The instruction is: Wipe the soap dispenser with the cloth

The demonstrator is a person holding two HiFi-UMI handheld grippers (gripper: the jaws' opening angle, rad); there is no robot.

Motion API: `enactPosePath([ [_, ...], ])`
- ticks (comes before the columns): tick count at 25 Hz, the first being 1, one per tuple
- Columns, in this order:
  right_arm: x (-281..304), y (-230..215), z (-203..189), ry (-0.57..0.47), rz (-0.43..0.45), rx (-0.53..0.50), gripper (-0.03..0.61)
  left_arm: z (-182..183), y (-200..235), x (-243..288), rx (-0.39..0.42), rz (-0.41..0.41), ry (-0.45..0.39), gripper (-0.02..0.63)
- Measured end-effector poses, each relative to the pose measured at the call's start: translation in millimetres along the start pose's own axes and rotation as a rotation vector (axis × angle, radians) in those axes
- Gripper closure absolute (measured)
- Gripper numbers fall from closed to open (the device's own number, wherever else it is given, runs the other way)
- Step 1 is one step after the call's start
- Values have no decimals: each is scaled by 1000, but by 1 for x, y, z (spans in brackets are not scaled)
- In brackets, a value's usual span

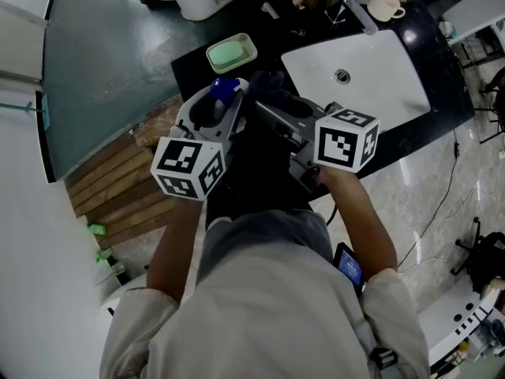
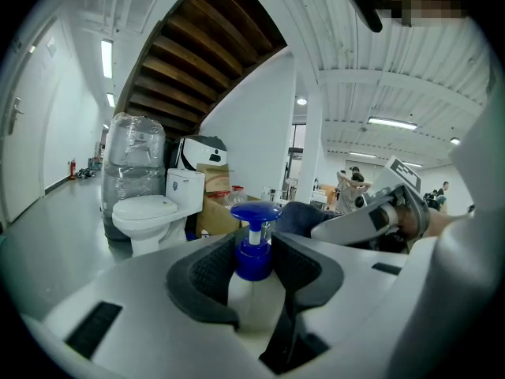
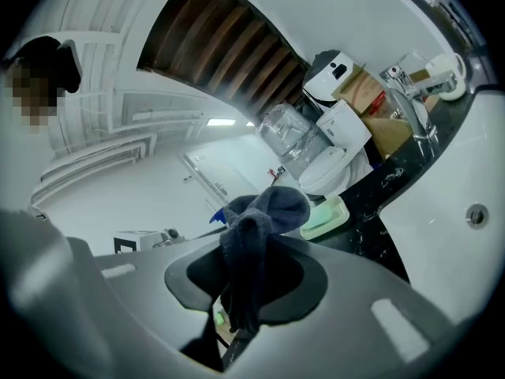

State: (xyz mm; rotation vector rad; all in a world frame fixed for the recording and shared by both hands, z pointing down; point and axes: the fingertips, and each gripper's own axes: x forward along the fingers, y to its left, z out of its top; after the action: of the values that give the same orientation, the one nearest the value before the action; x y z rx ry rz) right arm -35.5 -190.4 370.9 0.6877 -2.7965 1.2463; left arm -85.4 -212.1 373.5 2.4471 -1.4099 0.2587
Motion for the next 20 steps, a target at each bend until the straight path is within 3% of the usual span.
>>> enactPosePath([
  [8,-5,9,23,-62,12,-37,503,0,-1,-2,5,-2,-1,470],
  [20,3,7,23,-68,0,-68,502,-2,-1,-1,1,1,-1,470],
])
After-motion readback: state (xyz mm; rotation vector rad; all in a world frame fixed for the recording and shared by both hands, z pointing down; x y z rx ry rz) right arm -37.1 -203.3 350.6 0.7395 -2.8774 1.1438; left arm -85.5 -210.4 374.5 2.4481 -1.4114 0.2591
